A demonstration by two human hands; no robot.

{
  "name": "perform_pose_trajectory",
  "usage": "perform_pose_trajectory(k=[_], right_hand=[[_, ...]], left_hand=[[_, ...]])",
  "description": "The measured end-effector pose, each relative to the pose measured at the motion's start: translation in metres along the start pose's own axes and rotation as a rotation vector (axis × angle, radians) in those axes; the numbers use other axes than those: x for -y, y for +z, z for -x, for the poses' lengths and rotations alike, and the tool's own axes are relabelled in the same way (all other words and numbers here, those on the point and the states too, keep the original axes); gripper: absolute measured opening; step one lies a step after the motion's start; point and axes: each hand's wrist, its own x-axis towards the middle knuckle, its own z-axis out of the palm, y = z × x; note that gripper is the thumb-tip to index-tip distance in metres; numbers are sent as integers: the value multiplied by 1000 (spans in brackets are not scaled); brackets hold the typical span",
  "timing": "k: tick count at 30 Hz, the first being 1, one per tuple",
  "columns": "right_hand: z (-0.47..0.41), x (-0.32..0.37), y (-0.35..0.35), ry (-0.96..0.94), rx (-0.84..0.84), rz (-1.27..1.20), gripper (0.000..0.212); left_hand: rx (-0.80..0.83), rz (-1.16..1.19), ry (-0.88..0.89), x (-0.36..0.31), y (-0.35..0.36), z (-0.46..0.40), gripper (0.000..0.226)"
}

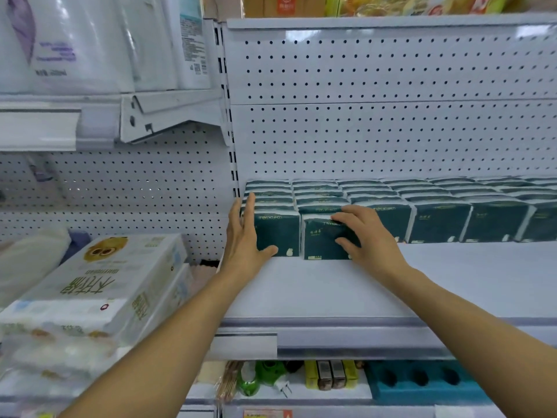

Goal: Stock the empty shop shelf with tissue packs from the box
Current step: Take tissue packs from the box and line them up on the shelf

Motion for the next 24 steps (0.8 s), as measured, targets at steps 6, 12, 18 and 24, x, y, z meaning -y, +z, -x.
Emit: perform_pose_trajectory(k=[6,12,18,24], right_hand=[[-7,-2,14,26,-42,69,46],[-14,-8,22,-42,-42,137,46],[-16,-12,23,-95,-47,296,49],[-7,18,11,9,-21,338,53]], left_hand=[[-15,-64,90,5,8,-3,100],[-55,-107,93,7,10,-5,84],[-40,-133,90,8,10,-7,83],[-10,-311,61,-3,-12,6,90]])
